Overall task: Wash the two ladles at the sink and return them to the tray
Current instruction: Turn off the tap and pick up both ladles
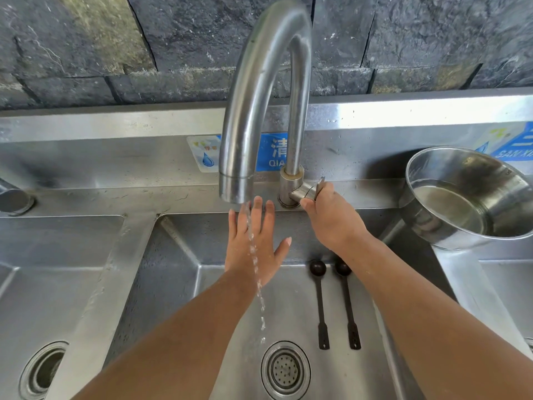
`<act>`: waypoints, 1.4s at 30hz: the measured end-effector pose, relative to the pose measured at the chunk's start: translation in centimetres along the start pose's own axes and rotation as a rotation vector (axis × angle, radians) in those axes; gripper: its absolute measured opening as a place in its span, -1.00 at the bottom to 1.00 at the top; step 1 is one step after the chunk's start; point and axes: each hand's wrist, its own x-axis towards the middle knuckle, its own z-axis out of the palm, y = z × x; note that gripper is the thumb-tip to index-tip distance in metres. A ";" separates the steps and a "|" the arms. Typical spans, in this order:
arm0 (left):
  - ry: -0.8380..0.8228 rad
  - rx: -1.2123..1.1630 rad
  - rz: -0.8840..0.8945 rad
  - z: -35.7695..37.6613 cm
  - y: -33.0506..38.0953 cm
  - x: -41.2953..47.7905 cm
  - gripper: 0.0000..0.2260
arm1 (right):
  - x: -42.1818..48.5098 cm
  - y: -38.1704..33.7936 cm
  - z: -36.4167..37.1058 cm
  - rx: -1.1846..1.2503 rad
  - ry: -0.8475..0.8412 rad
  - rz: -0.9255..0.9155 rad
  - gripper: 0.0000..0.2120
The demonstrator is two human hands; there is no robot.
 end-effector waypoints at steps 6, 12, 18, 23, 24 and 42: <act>-0.002 0.007 0.002 -0.1 -0.1 0.1 -0.31 | 0.0 0.0 -0.1 0.008 -0.002 -0.009 -0.67; 0.004 0.022 0.005 0.0 -0.1 0.0 -0.32 | 0.0 0.2 0.1 0.016 0.007 -0.032 -0.71; -0.025 0.015 0.002 -0.2 0.0 0.1 -0.32 | 0.1 0.3 -0.1 0.028 0.012 -0.031 -0.72; -0.029 0.030 0.012 -0.7 0.0 0.1 -0.31 | -0.1 1.0 -0.5 0.078 0.049 -0.043 -0.70; -0.026 0.040 0.019 -0.8 -0.1 0.1 -0.31 | -0.2 1.1 -0.7 0.100 0.057 -0.039 -0.69; -0.081 -0.518 -0.190 1.9 4.4 -4.7 -0.70 | -7.7 14.0 6.3 0.342 0.087 0.211 -0.66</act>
